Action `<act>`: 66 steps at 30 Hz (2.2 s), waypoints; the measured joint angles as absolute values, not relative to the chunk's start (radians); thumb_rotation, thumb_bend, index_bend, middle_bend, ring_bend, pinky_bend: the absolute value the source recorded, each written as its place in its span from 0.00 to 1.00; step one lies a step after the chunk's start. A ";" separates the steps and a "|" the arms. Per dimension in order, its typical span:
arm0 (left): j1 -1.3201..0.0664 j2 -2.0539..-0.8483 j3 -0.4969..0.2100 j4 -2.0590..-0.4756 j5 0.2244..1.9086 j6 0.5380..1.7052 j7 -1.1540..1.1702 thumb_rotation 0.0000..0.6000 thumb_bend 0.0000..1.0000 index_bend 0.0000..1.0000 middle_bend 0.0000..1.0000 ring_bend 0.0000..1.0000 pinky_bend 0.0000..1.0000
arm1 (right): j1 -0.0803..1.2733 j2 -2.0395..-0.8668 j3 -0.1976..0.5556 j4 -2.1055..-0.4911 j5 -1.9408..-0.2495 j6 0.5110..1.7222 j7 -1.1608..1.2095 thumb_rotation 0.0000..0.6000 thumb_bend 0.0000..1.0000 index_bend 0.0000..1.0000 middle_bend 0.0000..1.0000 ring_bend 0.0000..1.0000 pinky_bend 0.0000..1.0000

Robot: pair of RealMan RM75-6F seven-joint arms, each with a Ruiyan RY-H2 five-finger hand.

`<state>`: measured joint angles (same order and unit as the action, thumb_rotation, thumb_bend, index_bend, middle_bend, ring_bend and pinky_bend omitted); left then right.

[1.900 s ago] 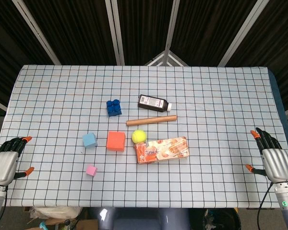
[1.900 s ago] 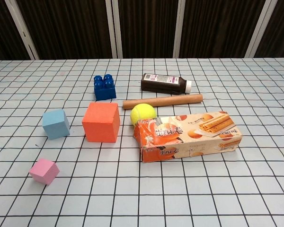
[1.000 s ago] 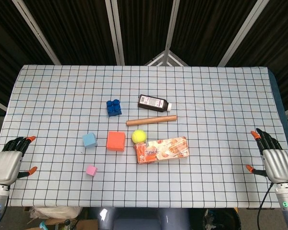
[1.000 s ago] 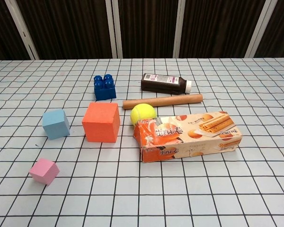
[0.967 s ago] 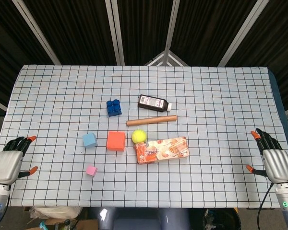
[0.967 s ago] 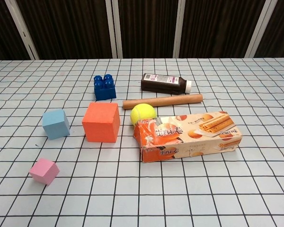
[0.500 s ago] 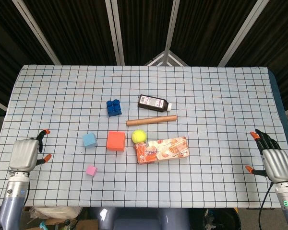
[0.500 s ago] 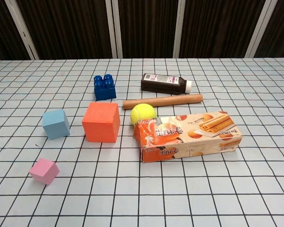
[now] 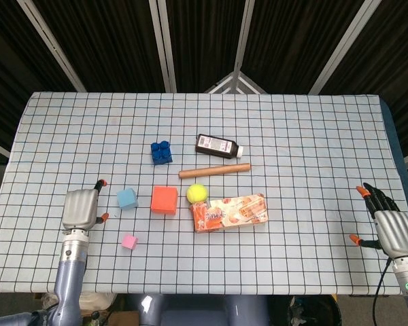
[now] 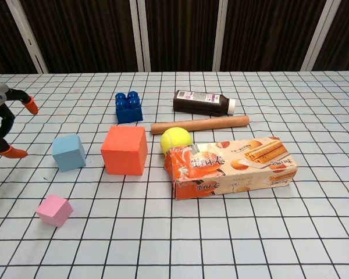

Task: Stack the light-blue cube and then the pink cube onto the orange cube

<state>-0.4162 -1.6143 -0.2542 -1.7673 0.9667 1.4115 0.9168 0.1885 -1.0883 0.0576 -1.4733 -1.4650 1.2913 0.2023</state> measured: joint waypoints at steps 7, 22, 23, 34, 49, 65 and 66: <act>-0.469 -1.677 -0.267 -1.718 0.925 1.411 0.945 1.00 0.13 0.29 0.76 0.75 0.83 | 0.189 -1.085 0.057 -1.468 -1.460 1.286 0.215 1.00 0.13 0.00 0.02 0.06 0.16; -0.526 -1.769 -0.252 -1.624 0.891 1.412 0.954 1.00 0.13 0.34 0.79 0.78 0.85 | 0.196 -1.088 0.059 -1.458 -1.450 1.268 0.221 1.00 0.13 0.00 0.02 0.06 0.16; -0.527 -1.773 -0.253 -1.619 0.892 1.415 0.954 1.00 0.13 0.34 0.79 0.78 0.85 | 0.196 -1.089 0.058 -1.458 -1.451 1.268 0.219 1.00 0.13 0.00 0.02 0.06 0.16; -0.544 -1.833 -0.253 -1.517 0.901 1.430 0.921 1.00 0.13 0.33 0.79 0.78 0.85 | 0.205 -1.093 0.056 -1.456 -1.444 1.247 0.214 1.00 0.13 0.00 0.02 0.06 0.16; -0.550 -1.819 -0.263 -1.466 0.923 1.413 0.862 1.00 0.13 0.32 0.79 0.78 0.85 | 0.215 -1.094 0.052 -1.466 -1.441 1.227 0.198 1.00 0.13 0.00 0.02 0.06 0.16; -0.556 -1.744 -0.236 -1.506 0.922 1.411 0.949 1.00 0.13 0.31 0.79 0.78 0.85 | 0.216 -1.091 0.053 -1.477 -1.426 1.219 0.187 1.00 0.13 0.00 0.02 0.06 0.16; -0.556 -1.739 -0.233 -1.514 0.923 1.412 0.953 1.00 0.13 0.31 0.79 0.78 0.85 | 0.216 -1.090 0.053 -1.477 -1.425 1.218 0.187 1.00 0.13 0.00 0.02 0.06 0.16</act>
<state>-0.5560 -1.7393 -0.2335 -1.5142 0.9227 1.4116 0.9527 0.2158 -1.0902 0.0531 -1.4771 -1.4251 1.2177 0.1869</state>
